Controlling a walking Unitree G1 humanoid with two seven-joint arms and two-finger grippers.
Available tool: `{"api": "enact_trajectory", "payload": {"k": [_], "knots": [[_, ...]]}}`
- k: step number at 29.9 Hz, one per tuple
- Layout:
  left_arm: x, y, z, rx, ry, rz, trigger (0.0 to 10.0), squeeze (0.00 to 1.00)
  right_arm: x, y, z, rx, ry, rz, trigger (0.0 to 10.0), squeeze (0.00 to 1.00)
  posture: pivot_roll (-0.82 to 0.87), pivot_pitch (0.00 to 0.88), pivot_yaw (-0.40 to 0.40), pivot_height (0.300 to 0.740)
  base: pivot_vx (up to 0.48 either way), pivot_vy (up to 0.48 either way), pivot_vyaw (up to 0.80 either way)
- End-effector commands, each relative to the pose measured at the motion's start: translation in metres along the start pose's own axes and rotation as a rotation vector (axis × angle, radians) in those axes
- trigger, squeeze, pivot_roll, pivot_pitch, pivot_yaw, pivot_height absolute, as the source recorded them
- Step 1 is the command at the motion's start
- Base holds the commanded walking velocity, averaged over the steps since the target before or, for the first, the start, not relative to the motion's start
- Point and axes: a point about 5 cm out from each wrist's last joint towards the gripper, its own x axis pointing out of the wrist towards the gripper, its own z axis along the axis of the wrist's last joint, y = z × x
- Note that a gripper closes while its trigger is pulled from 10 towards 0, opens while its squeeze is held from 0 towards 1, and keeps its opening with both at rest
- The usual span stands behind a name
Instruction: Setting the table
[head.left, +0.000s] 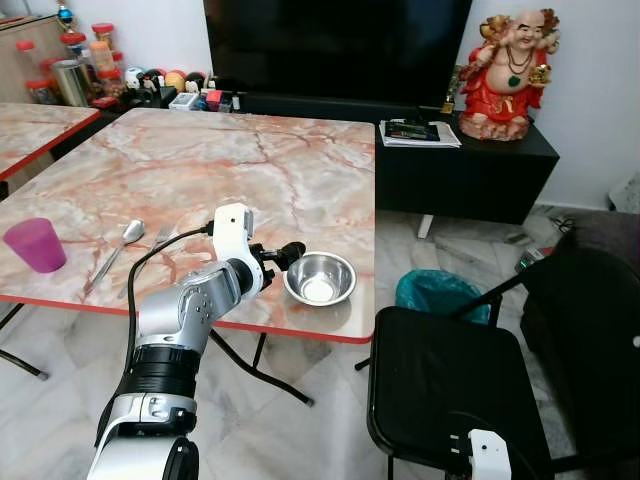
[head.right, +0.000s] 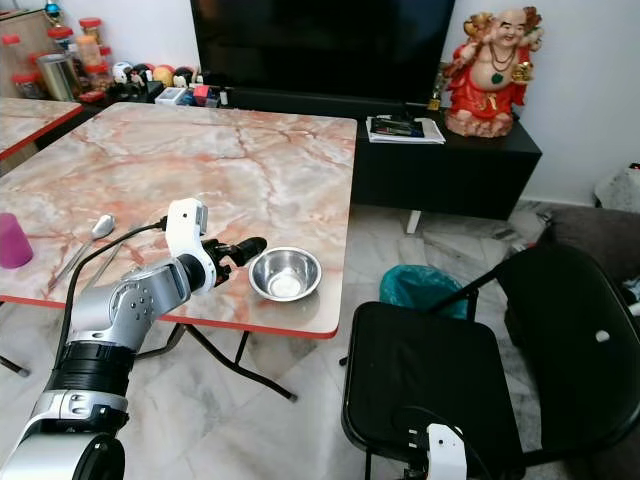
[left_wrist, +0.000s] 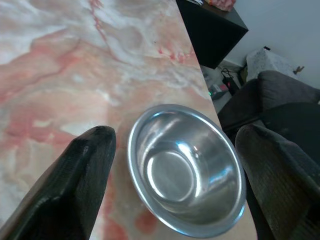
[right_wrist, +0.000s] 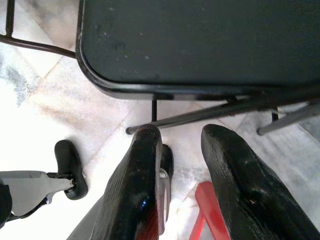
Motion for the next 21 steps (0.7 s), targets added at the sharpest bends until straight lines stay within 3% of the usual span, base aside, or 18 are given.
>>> {"api": "enact_trajectory", "payload": {"k": [1,3,4,8,9,11,21], "knots": [[0.001,0.0,0.002,-0.009,0.01,0.018,10.0,1.0,0.0,0.0,0.001,-0.001,0.001,0.002,10.0,0.0,0.01,0.0,-0.004,0.74,0.0,0.0,0.0],[0.001,0.001,0.003,-0.005,0.003,0.026,10.0,1.0,0.0,0.0,0.001,-0.002,0.001,0.002,10.0,0.0,0.01,0.0,-0.004,0.74,0.0,0.0,0.0],[0.002,0.001,0.011,0.006,-0.059,0.053,10.0,0.2,0.0,0.001,0.0,-0.002,0.002,0.004,10.0,0.0,0.01,0.0,-0.003,0.74,0.0,0.0,0.0],[0.002,0.001,0.016,0.006,-0.095,0.071,10.0,0.2,0.0,0.001,0.0,-0.002,0.002,0.004,10.0,0.0,0.01,0.0,-0.003,0.74,0.0,0.0,0.0],[0.002,0.0,0.023,0.011,-0.145,0.081,10.0,0.0,0.0,0.001,0.0,-0.001,0.002,0.004,10.0,0.0,0.01,0.0,-0.002,0.74,0.0,0.0,0.0],[0.0,-0.001,0.036,0.032,-0.241,0.108,10.0,0.0,0.0,0.001,0.001,0.002,0.0,0.004,10.0,0.0,0.01,0.0,-0.002,0.74,0.0,0.0,0.0],[-0.004,0.001,0.05,0.093,-0.339,0.158,10.0,0.0,0.001,0.001,0.002,0.003,-0.003,0.0,10.0,0.0,0.01,0.0,-0.005,0.74,0.0,0.0,0.0]]}}
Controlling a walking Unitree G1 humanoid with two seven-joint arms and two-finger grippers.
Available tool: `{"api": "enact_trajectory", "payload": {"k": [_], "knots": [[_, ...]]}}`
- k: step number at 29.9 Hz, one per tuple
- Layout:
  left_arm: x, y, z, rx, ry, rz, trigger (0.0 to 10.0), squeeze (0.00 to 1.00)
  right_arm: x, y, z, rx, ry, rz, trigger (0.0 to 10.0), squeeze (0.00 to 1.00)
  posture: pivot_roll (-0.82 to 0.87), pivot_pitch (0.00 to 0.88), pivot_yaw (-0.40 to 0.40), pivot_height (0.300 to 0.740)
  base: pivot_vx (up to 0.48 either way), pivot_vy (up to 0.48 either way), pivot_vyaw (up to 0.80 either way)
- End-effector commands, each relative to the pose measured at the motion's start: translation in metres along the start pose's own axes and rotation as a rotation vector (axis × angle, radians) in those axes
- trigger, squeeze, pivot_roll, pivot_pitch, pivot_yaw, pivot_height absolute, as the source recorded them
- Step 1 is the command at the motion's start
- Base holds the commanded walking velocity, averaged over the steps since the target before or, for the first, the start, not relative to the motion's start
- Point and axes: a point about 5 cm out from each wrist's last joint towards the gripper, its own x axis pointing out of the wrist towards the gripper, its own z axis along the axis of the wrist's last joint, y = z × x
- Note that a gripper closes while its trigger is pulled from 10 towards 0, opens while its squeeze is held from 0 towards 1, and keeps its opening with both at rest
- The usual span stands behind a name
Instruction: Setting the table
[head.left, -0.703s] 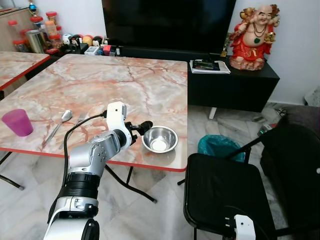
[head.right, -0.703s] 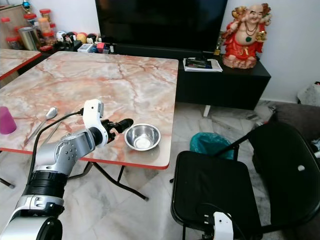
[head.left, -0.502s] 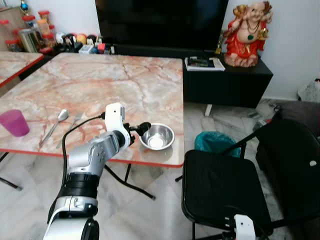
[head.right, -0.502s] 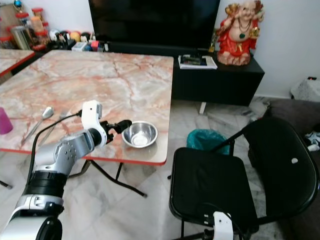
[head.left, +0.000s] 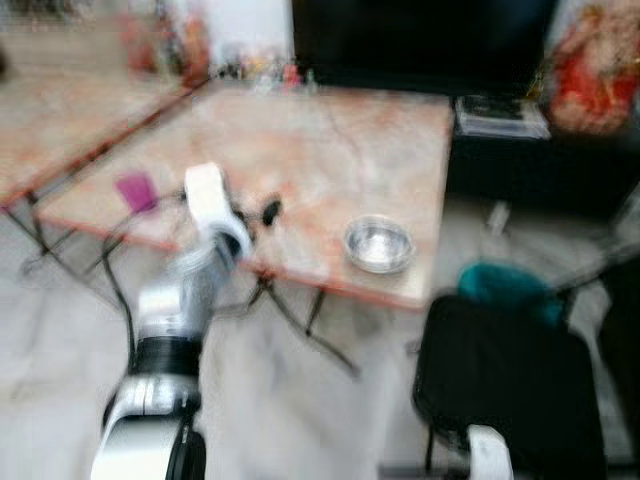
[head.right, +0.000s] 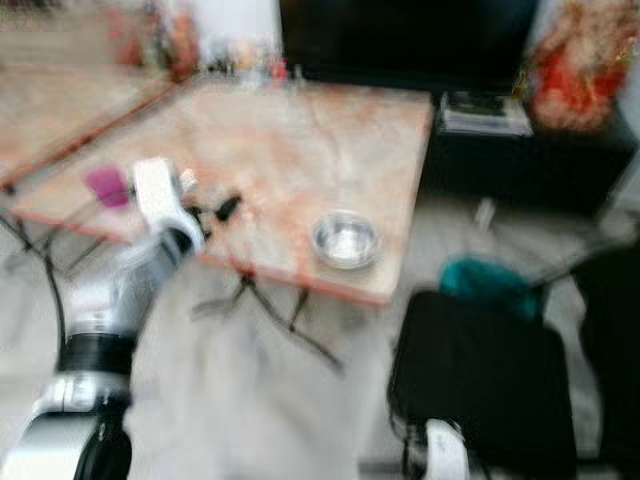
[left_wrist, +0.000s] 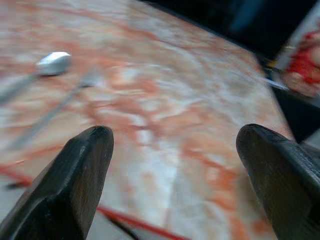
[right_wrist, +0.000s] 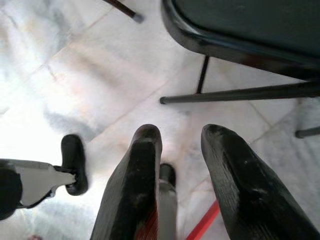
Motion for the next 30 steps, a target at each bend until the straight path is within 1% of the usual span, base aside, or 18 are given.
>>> {"api": "enact_trajectory", "payload": {"k": [1,5,13,18,30], "knots": [[0.0018,-0.0024,0.0069,0.033,-0.04,0.006,10.0,0.0,-0.0007,-0.0047,0.0005,0.002,-0.001,-0.014,10.0,0.0,0.01,0.0,-0.005,0.74,0.0,0.0,0.0],[0.0029,-0.0027,0.0076,0.033,-0.058,-0.003,10.0,0.0,-0.0006,-0.0052,0.0013,0.0,-0.002,-0.016,10.0,0.0,0.01,0.0,-0.008,0.74,0.0,0.0,0.0],[0.0029,-0.0071,0.006,0.036,-0.057,-0.044,10.0,0.0,-0.0005,-0.0052,0.0015,0.019,-0.002,-0.025,10.0,0.0,0.0,0.0,-0.009,0.74,0.244,0.0,0.0],[0.0035,-0.0068,0.0059,0.034,-0.06,-0.04,10.0,0.0,-0.0003,-0.0051,0.0021,0.017,-0.003,-0.023,10.0,0.0,0.0,0.0,-0.01,0.74,0.247,0.0,-0.71],[0.0031,-0.0078,0.0067,0.037,-0.065,-0.053,10.0,0.0,-0.0004,-0.0053,0.0031,0.017,-0.011,-0.026,10.0,0.0,0.01,0.0,-0.01,0.74,0.261,0.0,0.0]]}}
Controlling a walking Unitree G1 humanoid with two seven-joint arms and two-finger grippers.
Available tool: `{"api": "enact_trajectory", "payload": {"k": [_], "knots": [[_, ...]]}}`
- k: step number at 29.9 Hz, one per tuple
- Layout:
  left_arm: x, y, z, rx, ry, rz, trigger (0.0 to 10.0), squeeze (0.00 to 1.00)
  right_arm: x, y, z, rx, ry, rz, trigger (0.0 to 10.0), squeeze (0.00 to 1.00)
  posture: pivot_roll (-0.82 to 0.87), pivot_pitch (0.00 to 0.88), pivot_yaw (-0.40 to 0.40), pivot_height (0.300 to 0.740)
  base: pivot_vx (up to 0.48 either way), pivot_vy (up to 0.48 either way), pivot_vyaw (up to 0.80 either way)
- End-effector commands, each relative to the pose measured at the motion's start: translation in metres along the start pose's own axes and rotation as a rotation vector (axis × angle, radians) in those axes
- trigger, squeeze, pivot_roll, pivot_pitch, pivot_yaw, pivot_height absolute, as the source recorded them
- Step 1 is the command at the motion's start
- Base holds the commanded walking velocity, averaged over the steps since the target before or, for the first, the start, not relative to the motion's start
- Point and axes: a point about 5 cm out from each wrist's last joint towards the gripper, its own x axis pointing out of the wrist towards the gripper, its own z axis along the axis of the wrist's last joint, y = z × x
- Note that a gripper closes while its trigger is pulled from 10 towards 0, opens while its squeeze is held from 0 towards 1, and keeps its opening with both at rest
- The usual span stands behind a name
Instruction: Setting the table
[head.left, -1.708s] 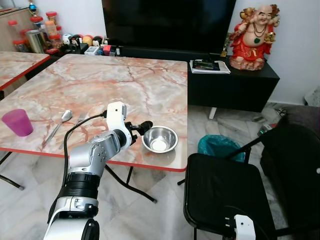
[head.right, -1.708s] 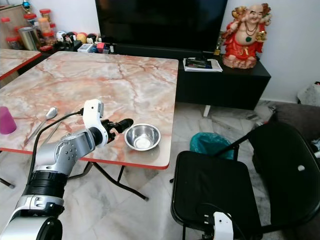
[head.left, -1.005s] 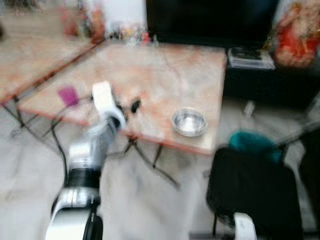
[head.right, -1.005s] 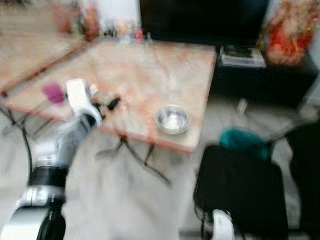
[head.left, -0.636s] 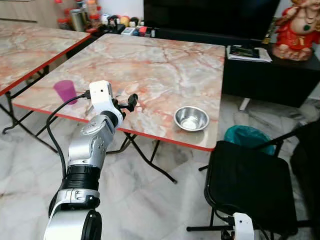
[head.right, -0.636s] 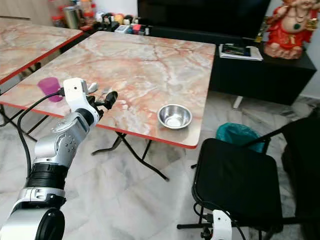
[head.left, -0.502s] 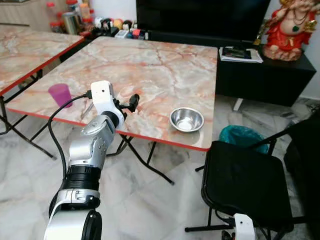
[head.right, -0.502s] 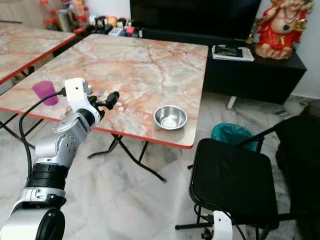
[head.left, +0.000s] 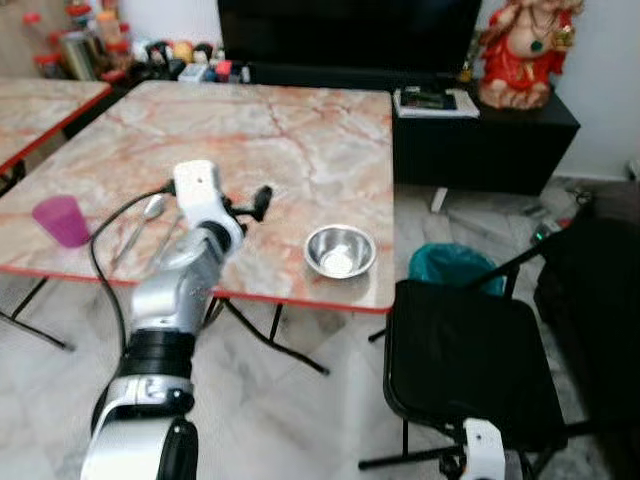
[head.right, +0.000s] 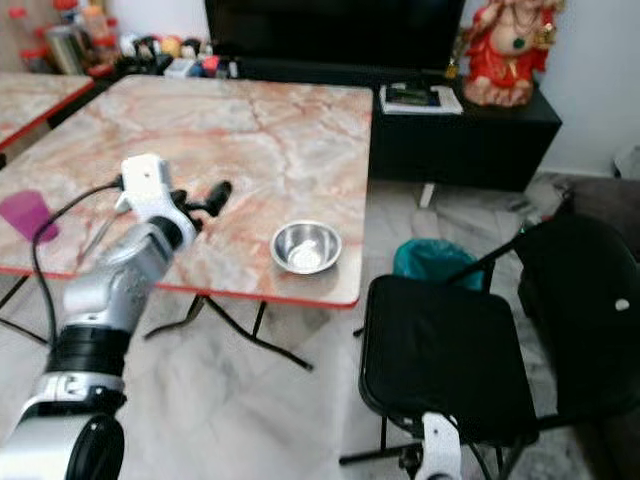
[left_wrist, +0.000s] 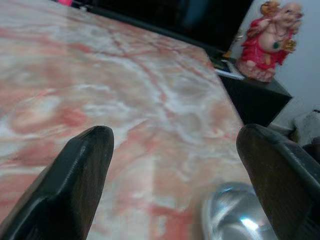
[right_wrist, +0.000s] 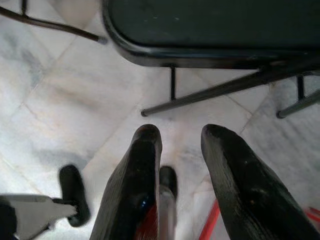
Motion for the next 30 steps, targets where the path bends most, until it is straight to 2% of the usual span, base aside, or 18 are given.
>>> {"api": "enact_trajectory", "payload": {"k": [1,6,12,21,30], "knots": [[0.0005,-0.0034,0.0039,0.017,-0.012,-0.019,10.0,0.0,0.0001,-0.0002,0.0004,0.015,-0.001,-0.004,10.0,0.0,0.01,0.0,-0.01,0.74,0.262,0.0,-0.5],[0.0004,-0.0054,0.0034,0.02,-0.008,-0.038,10.0,0.0,0.0001,-0.0002,0.0005,0.011,-0.001,-0.003,10.0,0.0,0.0,0.0,-0.009,0.74,0.262,0.0,-0.32],[-0.0008,-0.0108,0.0009,0.025,0.012,-0.089,10.0,0.0,0.0001,-0.0006,0.0008,0.002,0.0,-0.002,10.0,0.0,0.01,0.0,-0.011,0.74,0.0,0.0,0.0],[-0.0015,-0.0111,-0.0005,0.031,0.018,-0.095,10.0,0.0,0.0002,-0.0003,0.0004,0.006,0.005,0.0,10.0,0.0,0.01,0.0,-0.011,0.74,0.276,0.0,-0.61],[-0.0029,-0.0133,-0.0016,0.03,0.024,-0.116,10.0,0.0,0.0002,-0.0002,0.0006,0.006,0.0,-0.005,10.0,0.0,0.01,0.0,-0.01,0.74,0.275,0.0,-0.24]]}}
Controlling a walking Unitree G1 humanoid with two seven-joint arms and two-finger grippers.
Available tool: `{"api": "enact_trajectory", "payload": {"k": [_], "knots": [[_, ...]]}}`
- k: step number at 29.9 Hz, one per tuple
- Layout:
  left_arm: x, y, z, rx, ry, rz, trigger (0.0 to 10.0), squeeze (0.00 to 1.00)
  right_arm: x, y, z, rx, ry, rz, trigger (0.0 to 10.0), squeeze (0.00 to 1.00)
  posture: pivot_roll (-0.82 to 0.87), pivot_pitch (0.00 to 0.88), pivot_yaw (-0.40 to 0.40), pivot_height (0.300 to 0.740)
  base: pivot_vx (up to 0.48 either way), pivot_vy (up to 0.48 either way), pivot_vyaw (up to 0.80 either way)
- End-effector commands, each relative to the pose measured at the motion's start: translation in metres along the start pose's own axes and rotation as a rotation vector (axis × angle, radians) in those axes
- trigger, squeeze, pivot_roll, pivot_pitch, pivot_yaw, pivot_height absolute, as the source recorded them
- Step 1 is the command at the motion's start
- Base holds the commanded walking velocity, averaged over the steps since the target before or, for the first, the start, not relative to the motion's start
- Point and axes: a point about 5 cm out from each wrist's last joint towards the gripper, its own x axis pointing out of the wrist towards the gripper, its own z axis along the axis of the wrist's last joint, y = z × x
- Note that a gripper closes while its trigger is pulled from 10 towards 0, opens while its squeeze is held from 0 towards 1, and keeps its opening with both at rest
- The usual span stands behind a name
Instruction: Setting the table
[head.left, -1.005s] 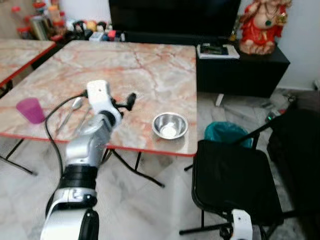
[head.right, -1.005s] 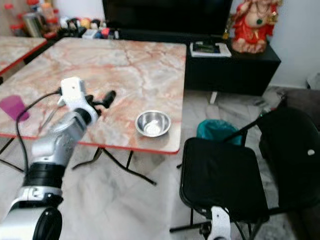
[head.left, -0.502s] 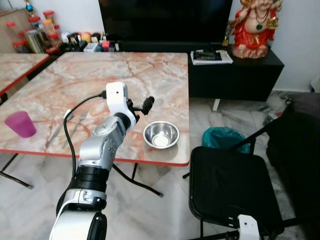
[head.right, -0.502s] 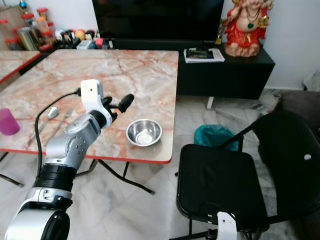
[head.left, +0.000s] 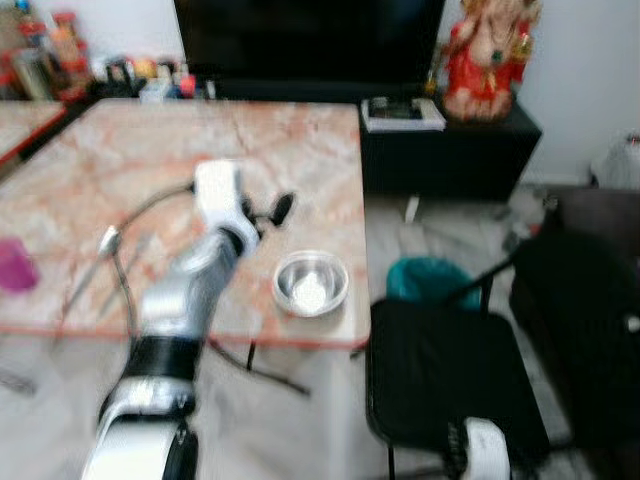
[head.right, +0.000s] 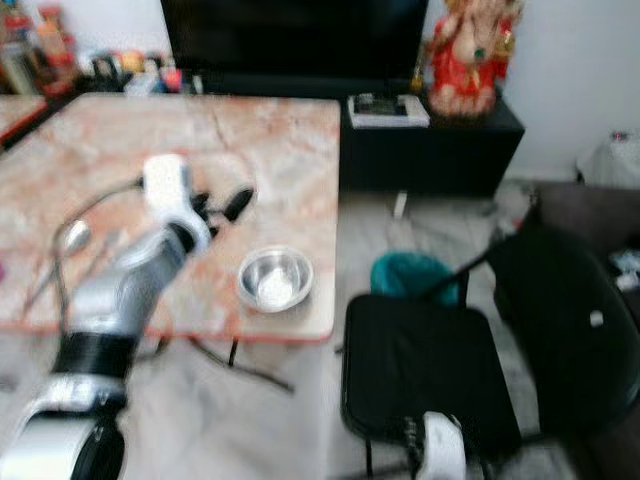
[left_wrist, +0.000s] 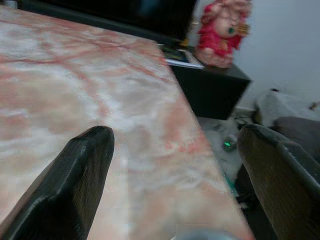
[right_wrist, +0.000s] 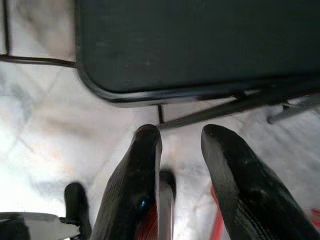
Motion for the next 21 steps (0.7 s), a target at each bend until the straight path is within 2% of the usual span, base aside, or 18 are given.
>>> {"api": "enact_trajectory", "payload": {"k": [1,9,13,18,21], "knots": [[0.0036,-0.0165,-0.0006,-0.003,0.007,-0.058,10.0,0.0,-0.0021,-0.0103,-0.0021,0.004,0.007,-0.032,10.0,0.0,0.01,0.0,-0.01,0.74,0.277,0.0,0.0],[0.0035,-0.0168,0.0003,0.007,0.005,-0.064,10.0,0.0,-0.002,-0.0103,-0.0018,0.002,0.005,-0.031,10.0,0.0,0.01,0.0,-0.01,0.74,0.271,0.0,0.0],[0.0033,-0.0161,0.001,0.003,0.006,-0.061,10.0,0.0,-0.0021,-0.0105,-0.0019,0.001,0.006,-0.031,10.0,0.0,0.01,0.0,-0.01,0.74,0.0,0.0,0.0],[0.0018,-0.0189,0.0055,-0.078,0.023,-0.091,10.0,0.0,-0.0021,-0.0107,-0.0017,-0.001,0.007,-0.031,10.0,0.0,0.01,0.0,-0.01,0.74,0.0,0.0,0.0],[0.0007,-0.013,0.0049,-0.065,0.086,-0.044,10.0,0.0,-0.002,-0.0105,-0.0017,-0.001,0.007,-0.03,10.0,0.0,0.01,0.0,-0.009,0.74,0.0,0.0,0.0]]}}
